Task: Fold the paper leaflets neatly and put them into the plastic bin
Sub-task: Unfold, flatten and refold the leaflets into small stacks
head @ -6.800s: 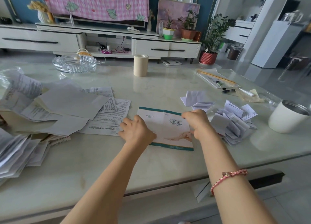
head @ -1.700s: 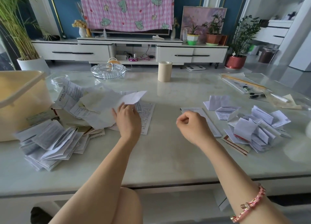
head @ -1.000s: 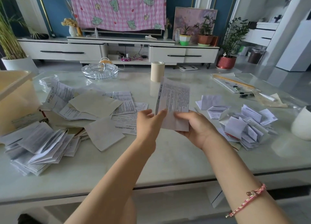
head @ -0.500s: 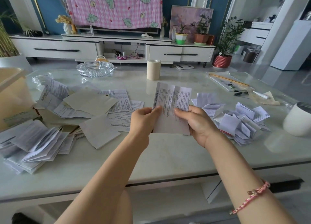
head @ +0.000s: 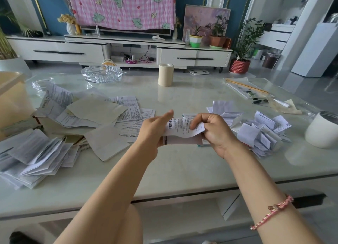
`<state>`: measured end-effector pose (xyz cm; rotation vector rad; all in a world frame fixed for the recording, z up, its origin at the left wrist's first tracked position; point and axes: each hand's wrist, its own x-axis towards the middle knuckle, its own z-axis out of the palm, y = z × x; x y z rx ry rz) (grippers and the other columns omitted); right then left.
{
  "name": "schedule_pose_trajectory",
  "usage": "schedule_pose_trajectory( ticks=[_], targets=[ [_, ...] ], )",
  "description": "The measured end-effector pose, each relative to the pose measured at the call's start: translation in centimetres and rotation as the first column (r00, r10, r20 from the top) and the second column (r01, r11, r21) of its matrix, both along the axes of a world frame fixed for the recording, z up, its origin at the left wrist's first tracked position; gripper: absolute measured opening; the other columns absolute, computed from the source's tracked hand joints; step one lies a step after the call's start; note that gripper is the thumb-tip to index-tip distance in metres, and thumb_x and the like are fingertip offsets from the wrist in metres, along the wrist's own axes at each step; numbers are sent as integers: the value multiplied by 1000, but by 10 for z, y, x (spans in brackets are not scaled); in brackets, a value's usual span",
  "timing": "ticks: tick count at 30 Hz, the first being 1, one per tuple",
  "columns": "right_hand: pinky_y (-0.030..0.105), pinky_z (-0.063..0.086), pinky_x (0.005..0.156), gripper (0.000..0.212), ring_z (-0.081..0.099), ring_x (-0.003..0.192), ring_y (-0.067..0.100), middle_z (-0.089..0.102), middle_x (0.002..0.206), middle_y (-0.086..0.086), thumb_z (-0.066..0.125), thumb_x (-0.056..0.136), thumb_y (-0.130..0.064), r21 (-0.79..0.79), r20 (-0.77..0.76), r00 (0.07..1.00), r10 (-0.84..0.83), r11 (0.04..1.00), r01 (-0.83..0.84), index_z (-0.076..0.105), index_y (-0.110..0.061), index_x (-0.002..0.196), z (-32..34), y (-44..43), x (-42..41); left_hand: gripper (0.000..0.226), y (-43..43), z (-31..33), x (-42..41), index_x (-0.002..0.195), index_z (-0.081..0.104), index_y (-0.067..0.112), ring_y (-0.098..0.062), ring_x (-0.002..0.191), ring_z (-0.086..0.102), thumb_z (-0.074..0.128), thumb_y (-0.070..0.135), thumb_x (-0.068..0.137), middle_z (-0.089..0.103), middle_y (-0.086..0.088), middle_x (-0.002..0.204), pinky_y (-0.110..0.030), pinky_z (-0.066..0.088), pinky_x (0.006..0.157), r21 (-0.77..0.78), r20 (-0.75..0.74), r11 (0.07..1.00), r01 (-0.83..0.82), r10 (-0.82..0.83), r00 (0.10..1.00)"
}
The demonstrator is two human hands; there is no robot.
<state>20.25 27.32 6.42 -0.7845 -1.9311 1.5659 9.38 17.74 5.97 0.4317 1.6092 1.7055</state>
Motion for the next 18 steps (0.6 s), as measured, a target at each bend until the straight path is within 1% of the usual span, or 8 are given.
schedule_pose_trajectory(
  ticks=[2, 3, 7, 11, 12, 14, 16, 18],
  targets=[
    [15, 40, 48, 54, 54, 58, 10, 61, 58, -4, 33, 79, 22, 36, 21, 1000, 1, 999, -2, 58, -16, 50, -1, 0, 0, 9, 0, -2, 1, 77, 64, 14, -20, 71, 58, 65, 17, 86, 64, -7, 80, -30, 48, 66, -13, -57, 999, -42, 41, 998],
    [15, 39, 49, 54, 54, 58, 10, 61, 58, -6, 34, 79, 21, 48, 25, 1000, 7, 999, -8, 59, -17, 50, -1, -1, 0, 12, 0, -3, 0, 74, 64, 15, -19, 69, 57, 65, 13, 86, 62, -6, 77, -27, 45, 62, -8, -67, 998, -68, 67, 995],
    [15, 44, 50, 45, 58, 56, 5, 65, 68, -5, 38, 86, 12, 10, 24, 999, 21, 1000, -21, 65, -18, 66, 2, -2, -1, 21, 0, -3, 2, 67, 60, 18, -11, 60, 51, 64, 12, 87, 58, 2, 67, -16, 41, 46, 33, -137, 980, -195, 197, 971],
    [22, 48, 52, 20, 58, 58, 13, 62, 77, 5, 42, 93, -5, -196, -100, 990, -101, 977, 80, 59, -15, 89, 4, 3, -3, 23, 0, -4, 0, 67, 58, 21, -10, 60, 48, 61, 14, 89, 56, 4, 67, -22, 37, 51, 65, -204, 956, -287, 294, 934],
    [23, 49, 53, 13, 59, 58, 15, 63, 77, 6, 46, 96, -14, -234, -106, 992, -67, 971, 41, 58, -14, 92, 5, 2, -2, 23, 0, -4, -2, 67, 58, 21, -10, 60, 48, 61, 14, 89, 56, 4, 66, -22, 37, 51, 71, -212, 950, -304, 312, 926],
    [22, 51, 53, 21, 63, 59, 15, 65, 80, 5, 58, 91, -27, -228, -39, 999, 35, 973, -43, 58, -10, 103, 5, 0, -2, 21, -1, -5, -3, 68, 58, 20, -9, 60, 49, 61, 14, 88, 57, 4, 68, -22, 37, 50, 80, -219, 943, -323, 333, 917],
    [20, 51, 52, 33, 65, 60, 15, 67, 85, 5, 68, 83, -20, -203, 17, 996, 90, 975, -85, 55, -7, 110, 4, -7, -6, 17, -1, -5, -3, 72, 59, 19, -10, 62, 52, 61, 14, 88, 59, 1, 72, -22, 40, 50, 78, -218, 941, -330, 339, 915],
    [19, 51, 51, 33, 65, 59, 14, 67, 87, 6, 70, 81, -7, -154, 41, 998, 53, 987, -46, 54, -4, 110, 0, -12, -10, 15, 0, -4, -2, 73, 59, 18, -16, 67, 57, 60, 13, 88, 62, -5, 78, -26, 49, 54, 72, -197, 945, -320, 328, 924]
  ],
)
